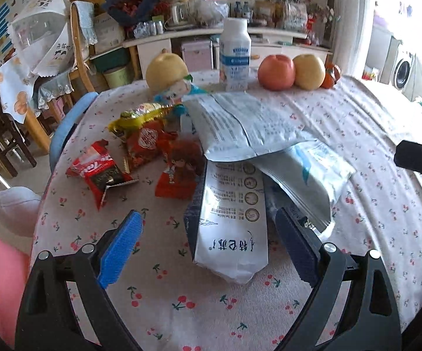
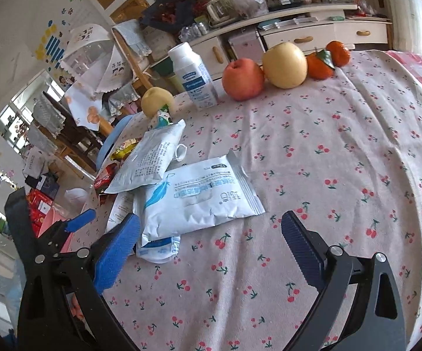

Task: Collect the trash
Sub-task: 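Move both tools back over the remaining packets on the table, then grasp a white circle-printed bag with left tool while right tool grasps white text packet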

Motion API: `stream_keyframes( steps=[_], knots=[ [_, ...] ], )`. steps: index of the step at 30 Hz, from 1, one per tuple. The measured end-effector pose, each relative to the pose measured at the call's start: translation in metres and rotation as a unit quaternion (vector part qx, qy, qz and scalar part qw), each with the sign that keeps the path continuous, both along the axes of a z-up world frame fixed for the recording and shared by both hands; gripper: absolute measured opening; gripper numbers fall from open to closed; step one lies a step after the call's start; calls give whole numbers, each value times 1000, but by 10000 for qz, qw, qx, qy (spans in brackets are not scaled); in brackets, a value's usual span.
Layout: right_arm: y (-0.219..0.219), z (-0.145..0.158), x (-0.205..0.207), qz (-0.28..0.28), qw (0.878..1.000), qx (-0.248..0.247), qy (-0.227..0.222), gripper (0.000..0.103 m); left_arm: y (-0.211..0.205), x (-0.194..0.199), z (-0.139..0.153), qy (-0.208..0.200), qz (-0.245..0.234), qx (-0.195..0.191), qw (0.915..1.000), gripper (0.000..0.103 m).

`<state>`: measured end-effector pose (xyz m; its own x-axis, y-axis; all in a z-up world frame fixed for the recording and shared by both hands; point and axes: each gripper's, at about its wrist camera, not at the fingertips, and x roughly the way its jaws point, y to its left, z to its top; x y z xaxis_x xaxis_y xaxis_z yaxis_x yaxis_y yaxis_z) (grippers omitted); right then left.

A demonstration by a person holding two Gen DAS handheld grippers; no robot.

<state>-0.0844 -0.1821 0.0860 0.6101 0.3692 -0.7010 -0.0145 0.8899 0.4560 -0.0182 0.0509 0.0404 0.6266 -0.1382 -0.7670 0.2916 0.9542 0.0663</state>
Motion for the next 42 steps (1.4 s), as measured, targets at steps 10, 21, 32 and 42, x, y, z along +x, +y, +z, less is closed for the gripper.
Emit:
stream_keyframes(
  steps=[10, 21, 32, 42],
  knots=[
    [21, -1, 26, 325, 9994, 95, -73, 96, -9, 19, -14, 161, 165, 281, 9993, 93],
    [26, -12, 64, 344, 9984, 448, -5, 96, -20, 30, -26, 193, 204, 591, 9979, 92],
    [50, -18, 94, 511, 9960, 730, 29, 96, -21, 31, -25, 244, 131, 369, 9989, 67],
    [79, -17, 118, 599, 9980, 208, -10, 96, -5, 21, -20, 304, 132, 181, 9993, 67]
  ],
)
